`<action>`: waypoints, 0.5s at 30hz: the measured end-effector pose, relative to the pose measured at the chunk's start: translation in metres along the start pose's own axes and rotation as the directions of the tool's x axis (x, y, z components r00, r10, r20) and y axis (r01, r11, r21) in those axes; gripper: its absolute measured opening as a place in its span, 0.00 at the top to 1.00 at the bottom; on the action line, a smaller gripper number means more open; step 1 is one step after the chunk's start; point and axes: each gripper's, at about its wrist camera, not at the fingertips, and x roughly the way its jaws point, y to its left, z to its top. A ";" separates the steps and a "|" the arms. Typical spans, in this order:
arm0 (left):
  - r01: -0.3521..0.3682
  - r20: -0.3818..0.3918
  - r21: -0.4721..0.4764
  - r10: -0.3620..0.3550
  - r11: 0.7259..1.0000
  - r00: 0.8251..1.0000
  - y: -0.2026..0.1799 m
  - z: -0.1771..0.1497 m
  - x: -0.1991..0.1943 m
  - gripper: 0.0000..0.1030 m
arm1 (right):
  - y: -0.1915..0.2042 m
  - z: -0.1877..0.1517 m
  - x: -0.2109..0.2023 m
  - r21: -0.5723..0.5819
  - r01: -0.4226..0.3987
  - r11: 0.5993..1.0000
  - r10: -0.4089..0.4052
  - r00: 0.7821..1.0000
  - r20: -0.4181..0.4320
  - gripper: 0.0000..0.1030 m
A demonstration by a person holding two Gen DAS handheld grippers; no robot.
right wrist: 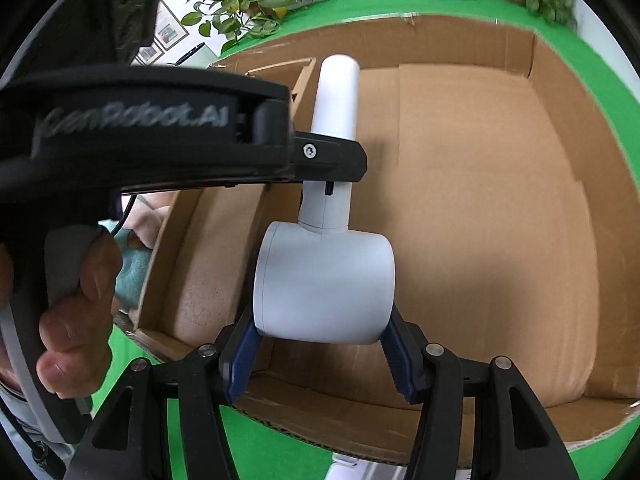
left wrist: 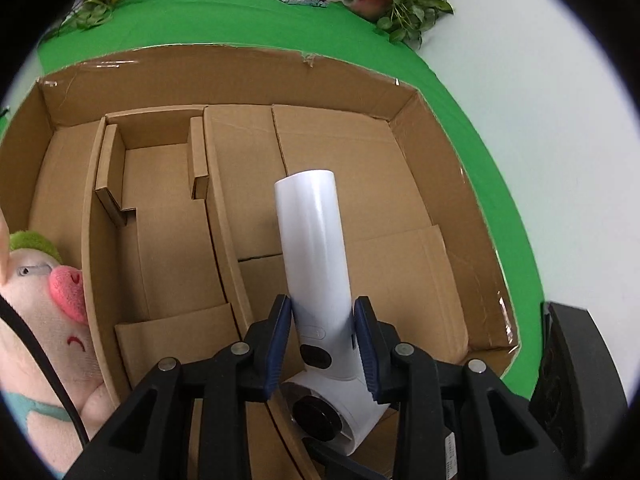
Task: Organize objects
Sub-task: 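Carry the hair dryer with the right gripper over the open box, then lower the hair dryer beside the long box insert and open the right gripper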
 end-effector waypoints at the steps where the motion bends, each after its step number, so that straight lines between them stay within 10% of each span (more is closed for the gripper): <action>1: -0.008 -0.002 0.003 0.008 1.000 1.000 0.000 0.001 0.000 0.70 | -0.001 0.001 0.002 0.005 -0.003 1.000 0.003 1.000 -0.015 0.47; 10: -0.060 0.188 0.043 0.051 0.997 0.981 0.004 -0.023 -0.066 0.70 | -0.004 0.009 -0.016 -0.020 -0.056 0.998 0.055 0.998 -0.040 0.41; 15: -0.216 0.261 0.057 0.194 0.975 0.946 0.013 -0.061 -0.082 0.70 | -0.021 0.027 -0.031 0.053 -0.089 0.995 0.089 0.996 0.002 0.41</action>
